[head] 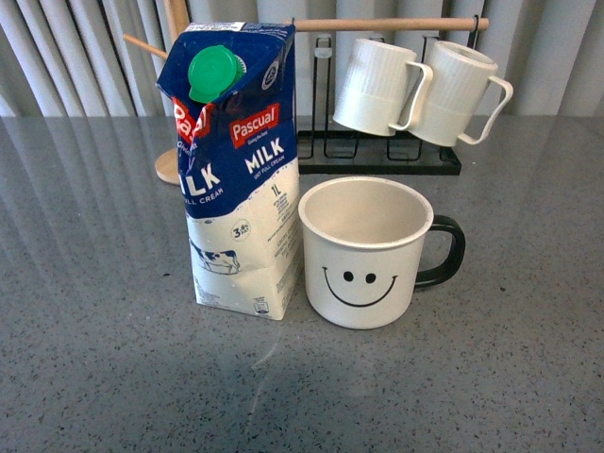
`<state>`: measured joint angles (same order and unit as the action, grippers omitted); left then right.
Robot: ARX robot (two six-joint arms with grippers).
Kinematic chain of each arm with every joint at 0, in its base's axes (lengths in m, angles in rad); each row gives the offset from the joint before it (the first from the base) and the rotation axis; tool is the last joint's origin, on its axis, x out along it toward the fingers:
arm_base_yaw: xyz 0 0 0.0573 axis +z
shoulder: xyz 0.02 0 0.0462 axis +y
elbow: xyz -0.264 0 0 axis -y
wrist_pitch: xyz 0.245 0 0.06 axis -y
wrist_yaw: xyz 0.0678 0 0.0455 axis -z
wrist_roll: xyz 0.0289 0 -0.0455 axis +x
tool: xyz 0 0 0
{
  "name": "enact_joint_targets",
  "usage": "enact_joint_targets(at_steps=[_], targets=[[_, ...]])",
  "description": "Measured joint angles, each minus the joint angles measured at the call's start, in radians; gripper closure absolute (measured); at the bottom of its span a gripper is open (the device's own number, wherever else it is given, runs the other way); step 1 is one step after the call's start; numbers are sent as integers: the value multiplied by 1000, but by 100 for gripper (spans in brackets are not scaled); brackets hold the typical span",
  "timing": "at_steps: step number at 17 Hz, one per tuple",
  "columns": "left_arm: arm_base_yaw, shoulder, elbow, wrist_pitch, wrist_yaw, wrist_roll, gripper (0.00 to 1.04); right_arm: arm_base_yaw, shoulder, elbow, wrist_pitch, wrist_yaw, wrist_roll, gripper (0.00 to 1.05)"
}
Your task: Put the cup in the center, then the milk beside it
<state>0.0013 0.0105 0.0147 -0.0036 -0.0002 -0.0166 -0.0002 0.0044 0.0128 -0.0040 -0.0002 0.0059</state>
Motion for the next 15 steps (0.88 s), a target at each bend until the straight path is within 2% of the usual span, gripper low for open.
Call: enact_joint_targets(at_steps=[2,15], targets=[[0,0,0,0,0,0,7,0,0,0,0,0,0,7],[0,0,0,0,0,2,7,0,0,0,0,0,0,7]])
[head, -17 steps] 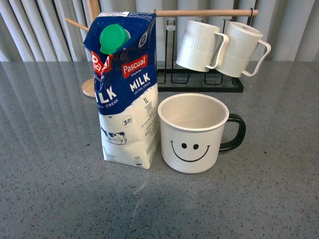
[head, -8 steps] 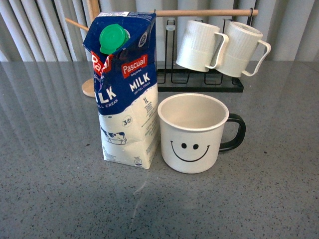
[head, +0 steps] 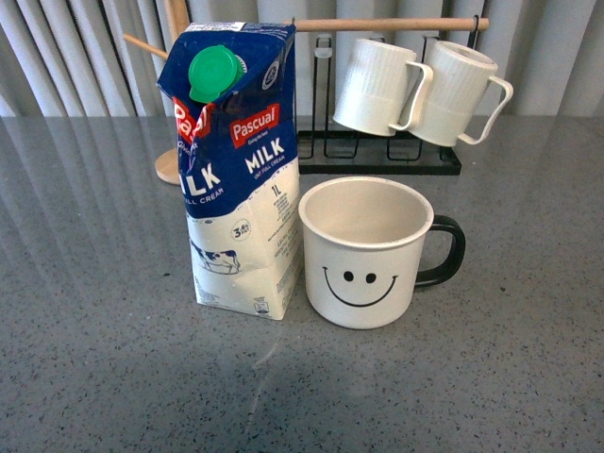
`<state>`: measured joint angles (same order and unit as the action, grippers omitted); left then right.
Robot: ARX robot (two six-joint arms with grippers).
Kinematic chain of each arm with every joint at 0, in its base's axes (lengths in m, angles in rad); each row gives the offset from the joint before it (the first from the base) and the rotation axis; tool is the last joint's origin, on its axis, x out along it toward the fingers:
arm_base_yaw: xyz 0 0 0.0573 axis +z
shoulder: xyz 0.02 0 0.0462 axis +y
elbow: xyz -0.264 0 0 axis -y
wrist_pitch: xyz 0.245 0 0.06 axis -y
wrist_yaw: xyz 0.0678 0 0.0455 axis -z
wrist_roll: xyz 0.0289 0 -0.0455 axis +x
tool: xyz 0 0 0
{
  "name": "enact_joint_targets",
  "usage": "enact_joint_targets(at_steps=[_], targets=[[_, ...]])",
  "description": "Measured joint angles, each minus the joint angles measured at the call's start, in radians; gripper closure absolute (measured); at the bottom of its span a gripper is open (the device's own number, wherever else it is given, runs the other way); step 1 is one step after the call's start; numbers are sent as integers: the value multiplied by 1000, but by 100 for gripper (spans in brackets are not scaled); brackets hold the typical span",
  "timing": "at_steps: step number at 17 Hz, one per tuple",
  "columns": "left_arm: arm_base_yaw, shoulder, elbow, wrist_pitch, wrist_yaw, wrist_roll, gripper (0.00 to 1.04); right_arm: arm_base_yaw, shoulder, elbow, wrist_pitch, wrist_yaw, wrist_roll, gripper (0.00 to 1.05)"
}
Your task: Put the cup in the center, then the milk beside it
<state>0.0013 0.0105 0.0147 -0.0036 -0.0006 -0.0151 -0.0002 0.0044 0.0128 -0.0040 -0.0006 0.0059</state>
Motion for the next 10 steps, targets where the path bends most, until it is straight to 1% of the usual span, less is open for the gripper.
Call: enact_joint_targets(at_steps=[10], targets=[[0,0,0,0,0,0,7,0,0,0,0,0,0,7]])
